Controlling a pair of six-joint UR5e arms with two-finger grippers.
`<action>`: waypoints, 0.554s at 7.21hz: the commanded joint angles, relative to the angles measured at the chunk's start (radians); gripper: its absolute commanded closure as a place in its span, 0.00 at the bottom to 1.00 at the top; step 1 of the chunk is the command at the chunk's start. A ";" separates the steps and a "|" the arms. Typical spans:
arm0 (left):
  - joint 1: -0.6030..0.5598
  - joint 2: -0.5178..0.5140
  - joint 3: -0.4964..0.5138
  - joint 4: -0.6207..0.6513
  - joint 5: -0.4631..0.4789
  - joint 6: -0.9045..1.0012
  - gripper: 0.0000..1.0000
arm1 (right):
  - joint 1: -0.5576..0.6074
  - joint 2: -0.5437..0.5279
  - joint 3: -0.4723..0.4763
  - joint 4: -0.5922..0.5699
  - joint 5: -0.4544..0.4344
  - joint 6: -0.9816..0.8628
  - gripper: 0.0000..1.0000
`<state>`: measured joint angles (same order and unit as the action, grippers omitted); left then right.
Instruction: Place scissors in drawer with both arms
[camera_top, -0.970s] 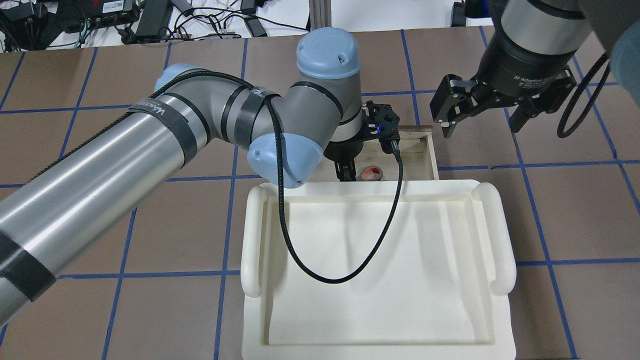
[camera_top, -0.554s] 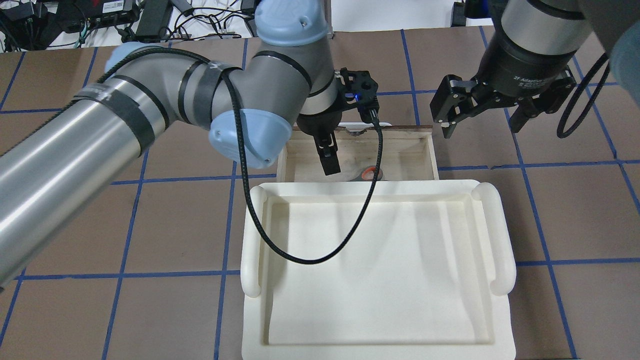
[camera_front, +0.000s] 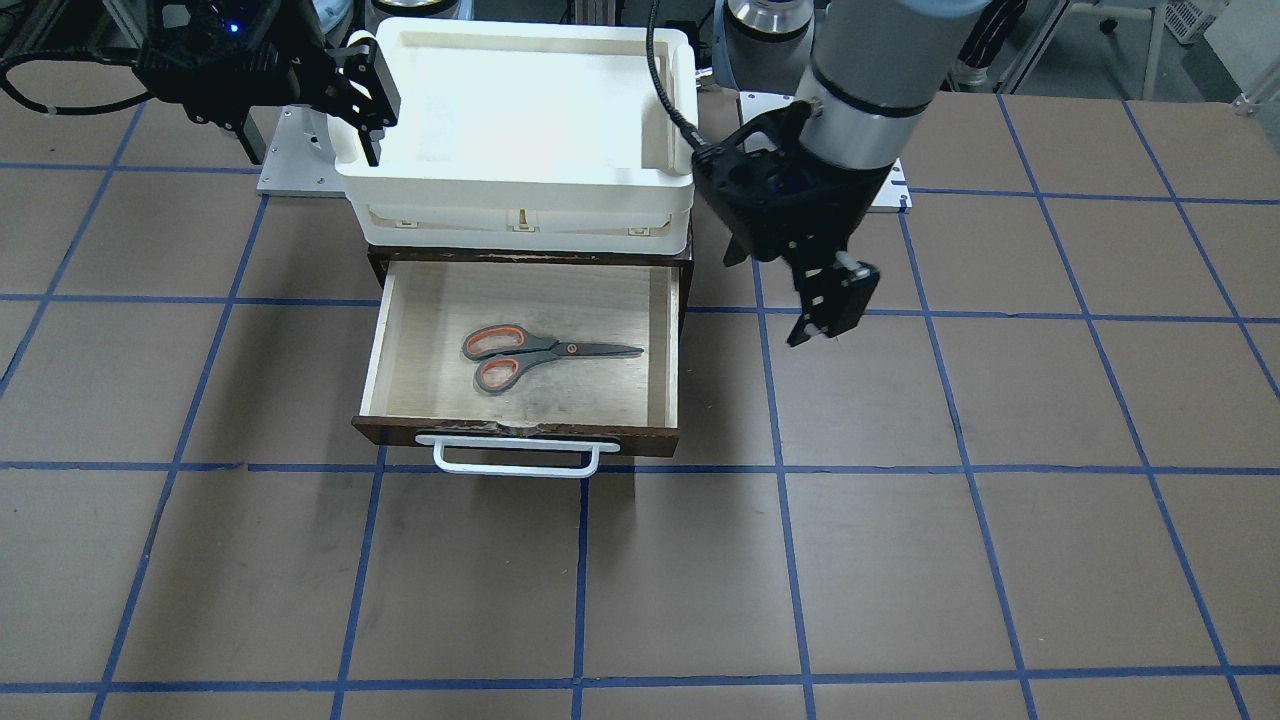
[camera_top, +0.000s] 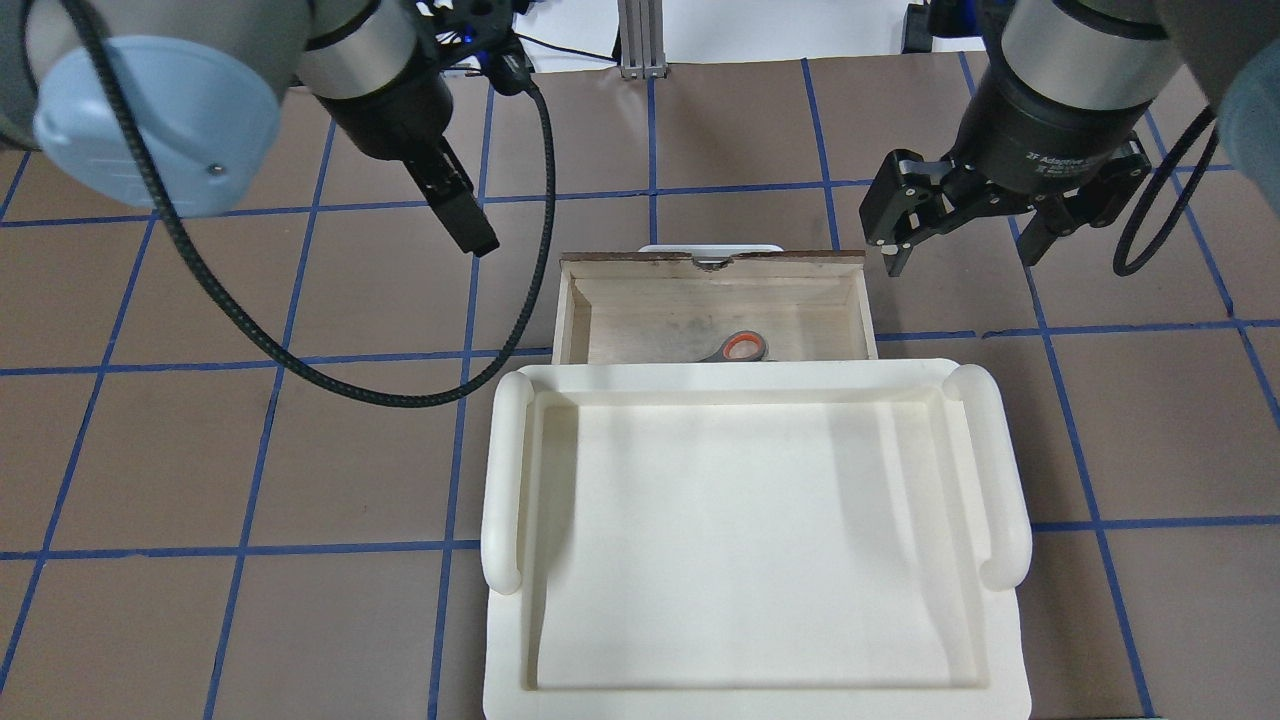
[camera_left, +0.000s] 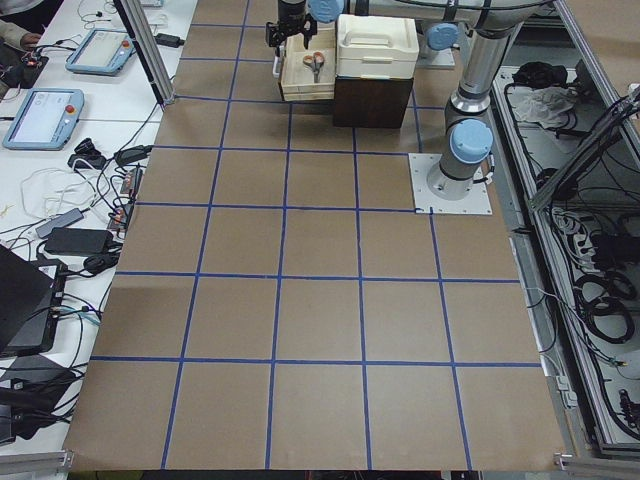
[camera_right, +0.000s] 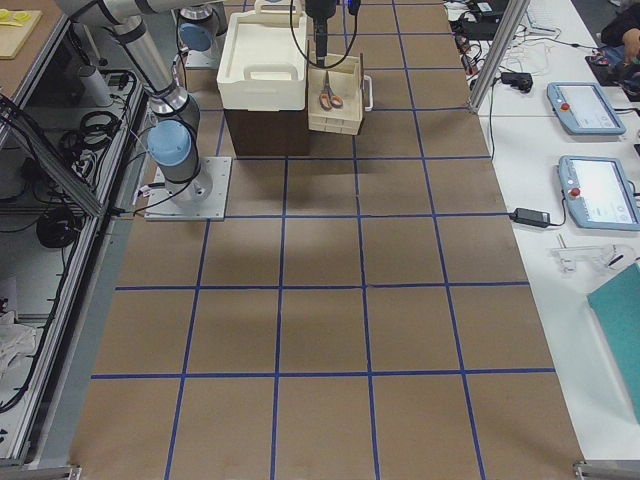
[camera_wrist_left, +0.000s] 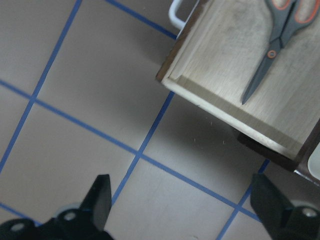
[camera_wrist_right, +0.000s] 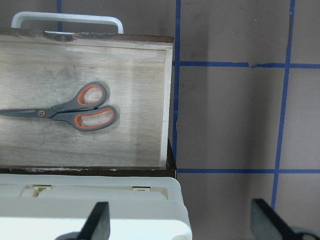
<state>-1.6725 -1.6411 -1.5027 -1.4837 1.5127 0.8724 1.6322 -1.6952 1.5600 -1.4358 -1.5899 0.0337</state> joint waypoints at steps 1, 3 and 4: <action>0.045 0.076 -0.007 -0.049 0.116 -0.367 0.00 | 0.002 0.000 0.000 0.000 0.001 0.000 0.00; 0.086 0.098 -0.014 -0.098 0.053 -0.617 0.00 | 0.002 0.000 0.000 0.000 0.001 0.000 0.00; 0.108 0.110 -0.014 -0.148 0.044 -0.677 0.00 | 0.002 0.000 0.000 0.000 0.001 0.000 0.00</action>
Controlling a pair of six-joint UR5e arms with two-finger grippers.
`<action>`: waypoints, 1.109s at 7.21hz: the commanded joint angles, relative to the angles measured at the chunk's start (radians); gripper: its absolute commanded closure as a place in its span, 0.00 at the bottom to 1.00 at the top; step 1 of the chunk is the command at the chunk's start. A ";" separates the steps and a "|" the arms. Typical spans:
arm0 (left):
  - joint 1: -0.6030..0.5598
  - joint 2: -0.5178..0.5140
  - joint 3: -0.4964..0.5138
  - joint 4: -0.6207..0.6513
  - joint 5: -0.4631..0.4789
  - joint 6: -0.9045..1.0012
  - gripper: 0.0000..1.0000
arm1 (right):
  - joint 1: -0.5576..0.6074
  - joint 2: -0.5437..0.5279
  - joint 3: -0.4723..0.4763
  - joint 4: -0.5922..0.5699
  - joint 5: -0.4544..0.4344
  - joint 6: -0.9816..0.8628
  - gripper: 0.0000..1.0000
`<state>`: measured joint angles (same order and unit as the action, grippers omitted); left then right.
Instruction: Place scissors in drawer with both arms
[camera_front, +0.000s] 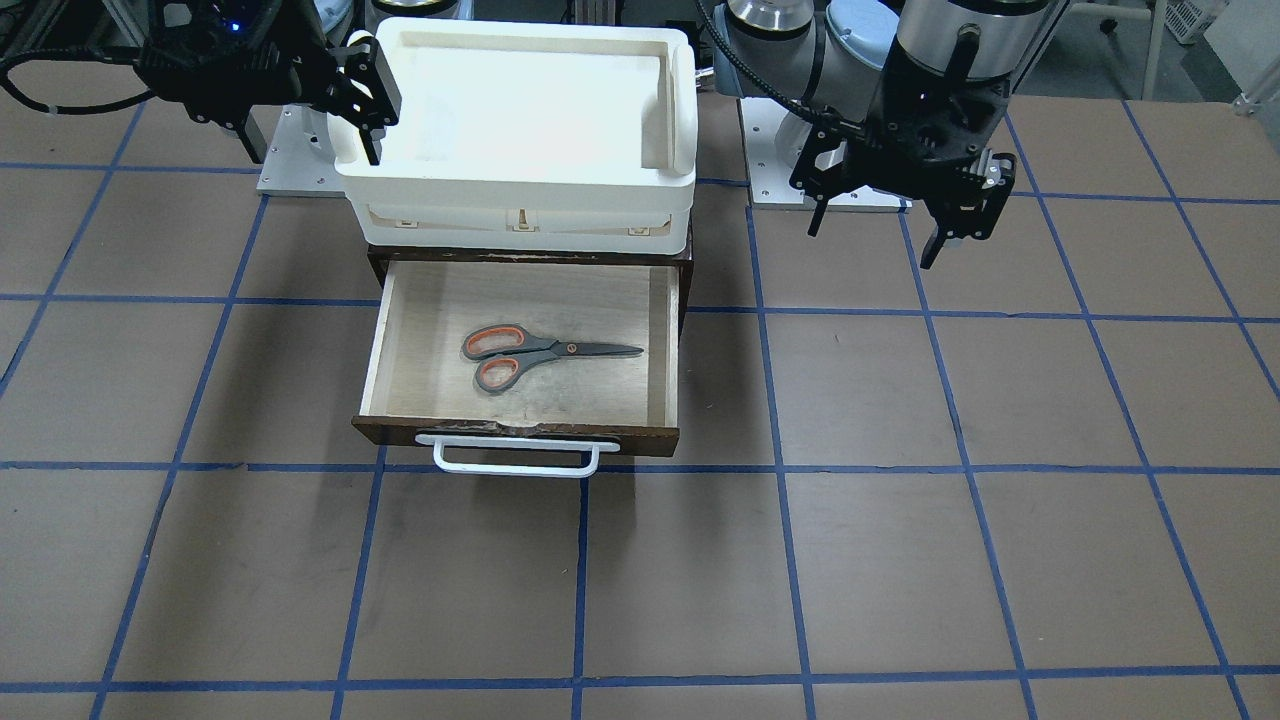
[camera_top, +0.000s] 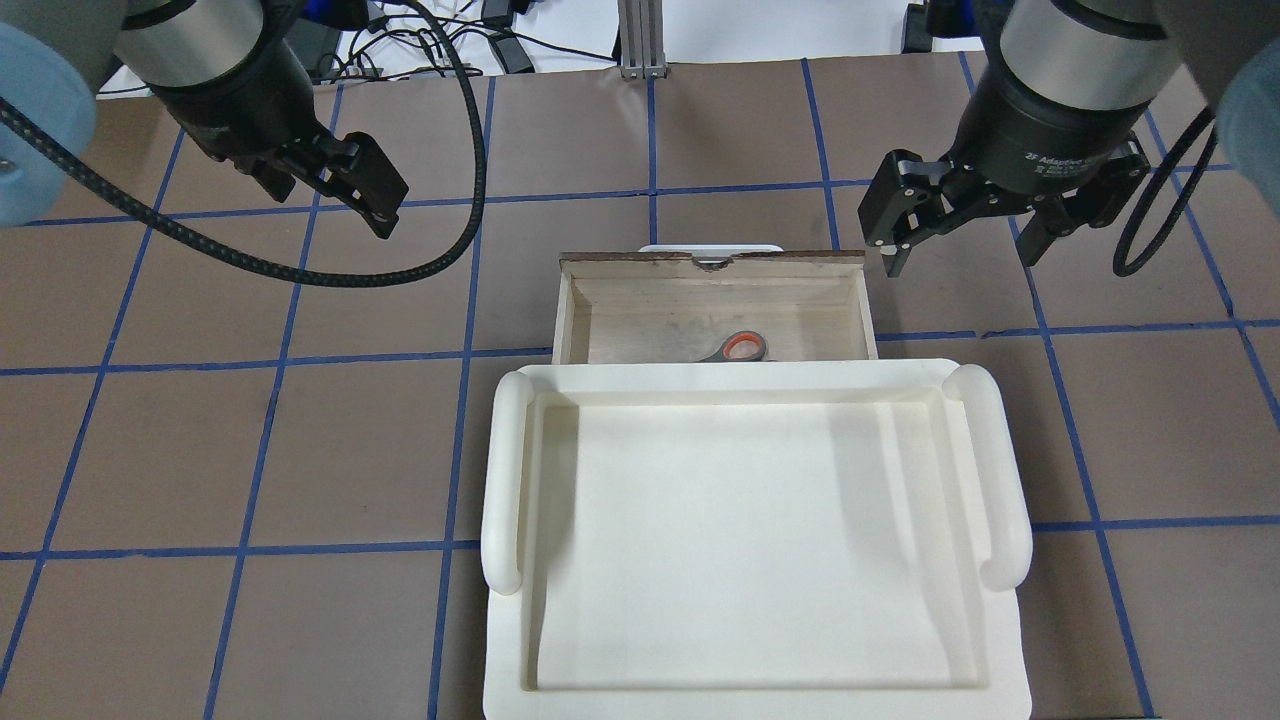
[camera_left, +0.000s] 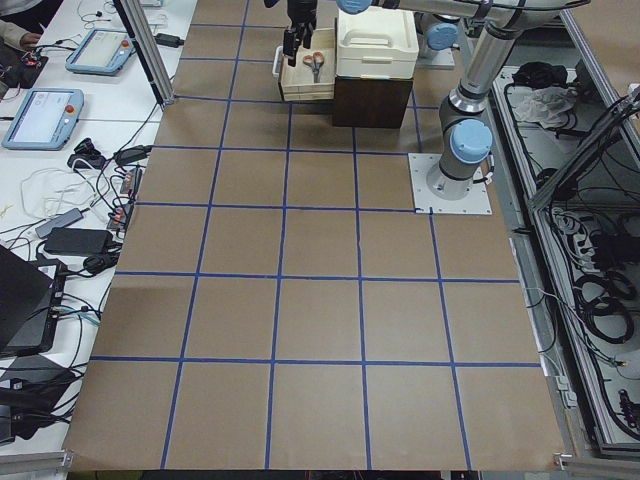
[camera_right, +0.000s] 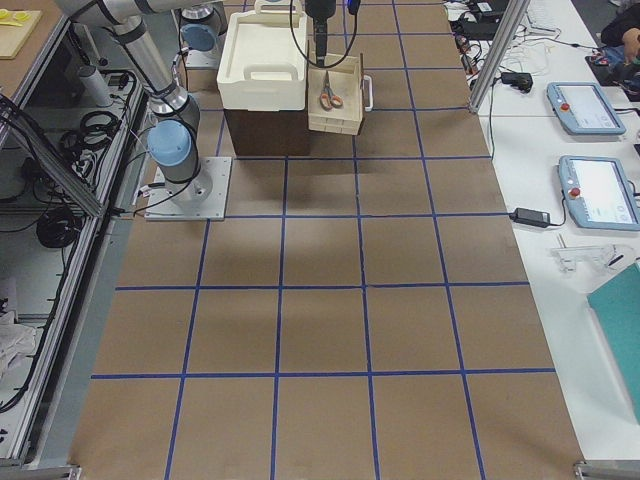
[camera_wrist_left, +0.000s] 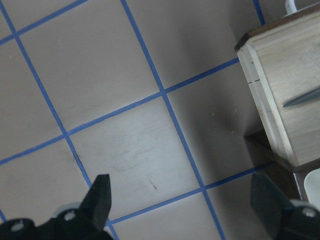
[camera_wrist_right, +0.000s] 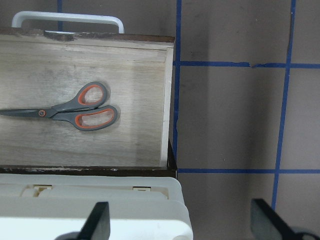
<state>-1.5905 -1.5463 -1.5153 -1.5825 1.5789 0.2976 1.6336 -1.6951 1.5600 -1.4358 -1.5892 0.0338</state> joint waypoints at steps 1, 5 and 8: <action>0.052 0.015 -0.002 -0.045 -0.057 -0.115 0.00 | 0.000 0.000 0.000 0.000 0.000 0.000 0.00; 0.072 0.015 -0.006 -0.044 -0.082 -0.136 0.00 | 0.000 0.000 0.000 0.000 0.000 0.000 0.00; 0.069 0.014 -0.019 -0.039 -0.069 -0.181 0.00 | 0.000 0.000 0.000 0.000 0.000 0.000 0.00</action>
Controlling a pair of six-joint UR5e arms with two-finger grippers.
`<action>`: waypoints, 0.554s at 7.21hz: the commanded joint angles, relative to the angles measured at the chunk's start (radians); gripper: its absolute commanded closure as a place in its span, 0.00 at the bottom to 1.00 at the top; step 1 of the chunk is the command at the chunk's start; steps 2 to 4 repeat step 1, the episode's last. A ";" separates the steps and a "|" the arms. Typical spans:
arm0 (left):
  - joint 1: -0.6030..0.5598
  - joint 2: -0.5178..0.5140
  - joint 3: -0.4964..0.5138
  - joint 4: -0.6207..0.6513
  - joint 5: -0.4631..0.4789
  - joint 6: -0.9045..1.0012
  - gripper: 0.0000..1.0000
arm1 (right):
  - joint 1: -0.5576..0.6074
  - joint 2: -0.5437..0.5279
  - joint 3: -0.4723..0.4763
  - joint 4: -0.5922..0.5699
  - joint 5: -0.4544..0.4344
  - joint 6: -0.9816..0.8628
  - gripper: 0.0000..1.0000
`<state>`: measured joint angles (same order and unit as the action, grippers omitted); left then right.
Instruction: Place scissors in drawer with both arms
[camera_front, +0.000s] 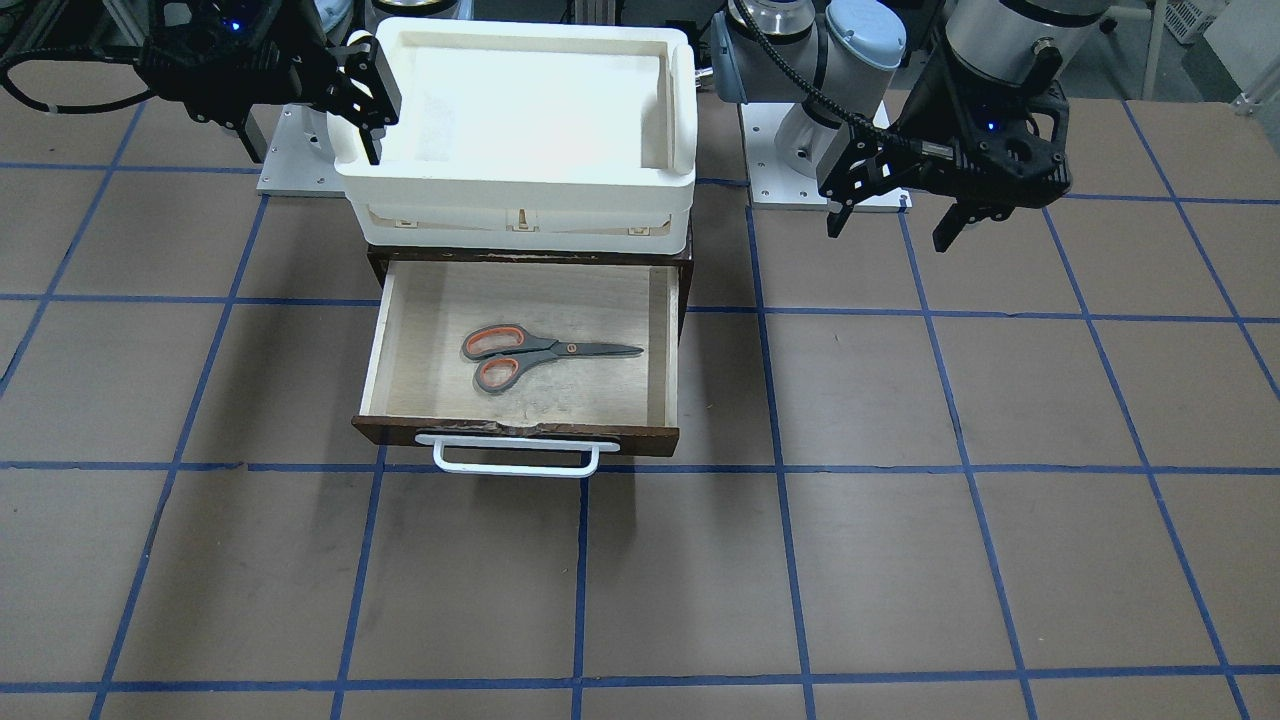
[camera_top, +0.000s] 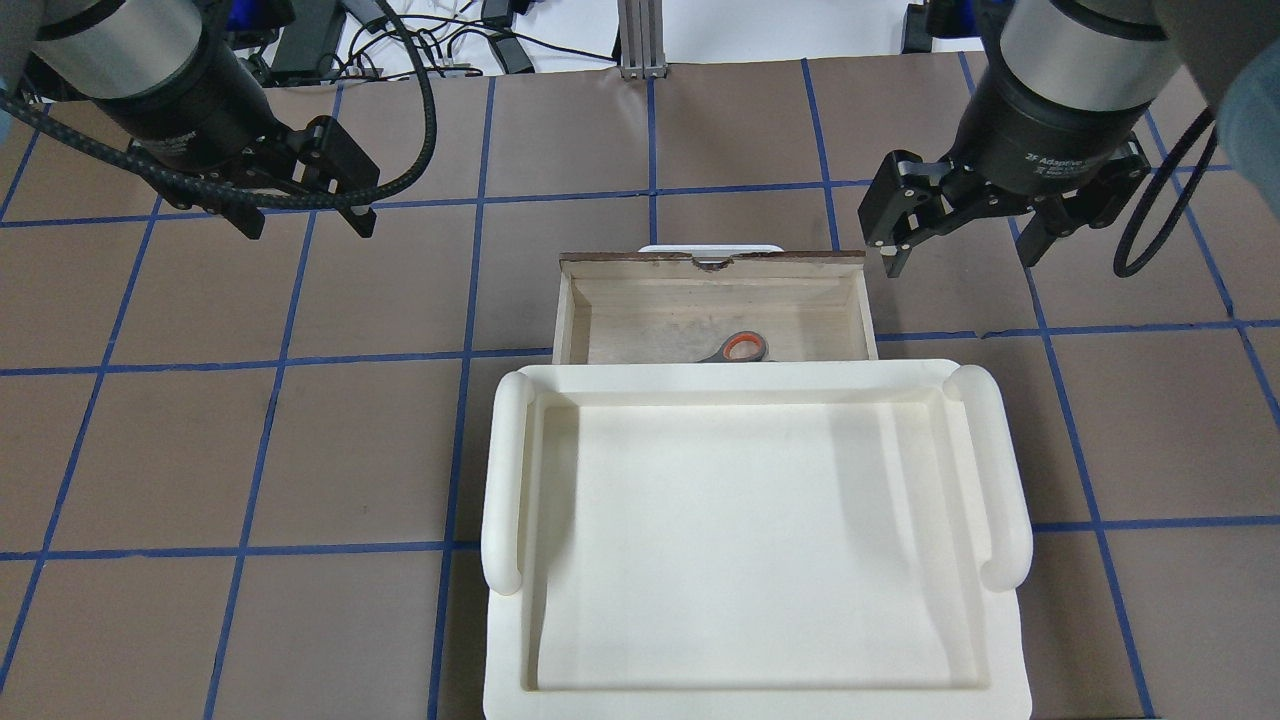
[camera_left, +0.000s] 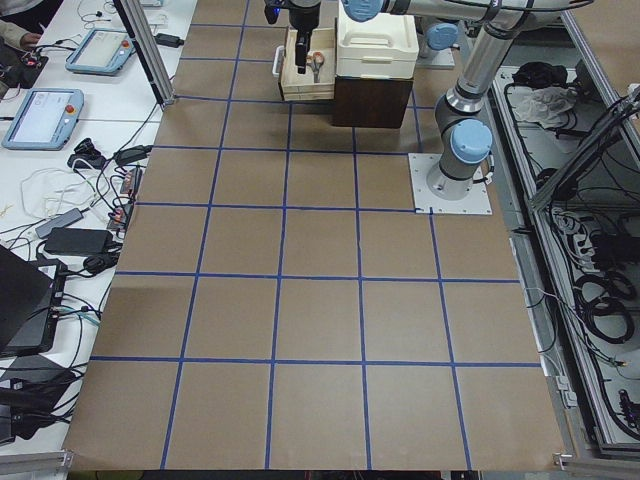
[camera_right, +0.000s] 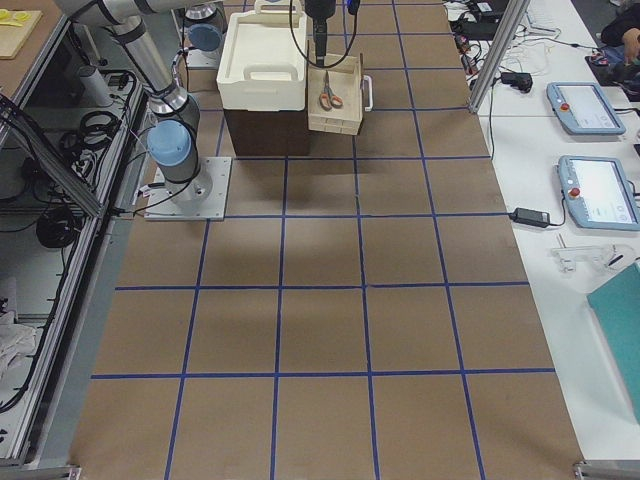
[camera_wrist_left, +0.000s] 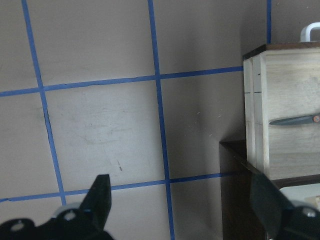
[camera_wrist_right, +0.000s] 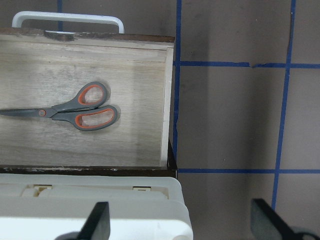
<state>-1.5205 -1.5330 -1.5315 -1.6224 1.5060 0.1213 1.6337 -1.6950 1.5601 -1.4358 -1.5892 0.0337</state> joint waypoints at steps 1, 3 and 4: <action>-0.001 0.002 -0.003 0.000 0.006 0.000 0.00 | 0.000 0.000 0.000 0.000 0.000 0.000 0.00; -0.001 0.002 -0.003 0.000 0.006 0.000 0.00 | 0.000 0.000 0.000 0.000 0.000 0.000 0.00; -0.001 0.002 -0.003 0.000 0.006 0.000 0.00 | 0.000 0.000 0.000 0.000 0.000 0.000 0.00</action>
